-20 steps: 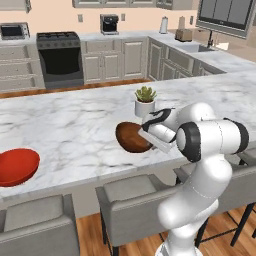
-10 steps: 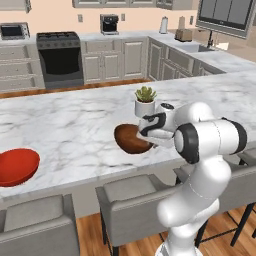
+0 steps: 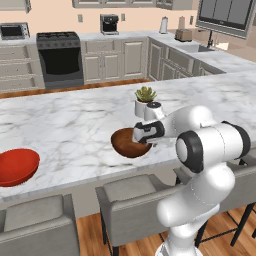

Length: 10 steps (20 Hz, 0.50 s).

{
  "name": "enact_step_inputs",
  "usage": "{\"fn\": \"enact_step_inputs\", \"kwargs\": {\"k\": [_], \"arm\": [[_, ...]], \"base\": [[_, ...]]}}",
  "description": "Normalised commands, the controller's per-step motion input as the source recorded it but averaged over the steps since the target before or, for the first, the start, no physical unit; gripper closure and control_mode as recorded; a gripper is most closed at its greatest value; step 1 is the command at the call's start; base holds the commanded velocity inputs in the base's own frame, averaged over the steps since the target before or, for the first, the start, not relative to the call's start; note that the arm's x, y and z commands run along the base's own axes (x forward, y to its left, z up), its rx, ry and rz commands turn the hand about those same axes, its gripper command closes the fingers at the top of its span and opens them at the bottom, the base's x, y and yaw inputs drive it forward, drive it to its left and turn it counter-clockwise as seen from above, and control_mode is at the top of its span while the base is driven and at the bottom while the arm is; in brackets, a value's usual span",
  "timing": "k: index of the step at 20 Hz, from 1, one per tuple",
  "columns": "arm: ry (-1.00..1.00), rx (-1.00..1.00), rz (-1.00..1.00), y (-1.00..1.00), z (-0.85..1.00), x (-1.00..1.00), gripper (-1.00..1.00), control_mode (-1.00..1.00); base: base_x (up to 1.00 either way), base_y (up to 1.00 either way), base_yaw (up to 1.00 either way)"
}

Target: Pick up the bowls from the cabinet and place each bowl in front of a stool on the dining counter.

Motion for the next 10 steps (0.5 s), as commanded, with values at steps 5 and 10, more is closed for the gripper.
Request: {"fn": "enact_step_inputs", "kwargs": {"k": [5, 10], "arm": [[-0.02, -0.03, 0.0, 0.19, -0.04, 0.0, 1.0, -1.0], [-0.06, 0.08, 0.0, 0.08, -0.19, 0.0, -1.0, -1.0]], "base": [[0.0, 0.0, 0.0], [0.0, 0.0, 0.0]]}}
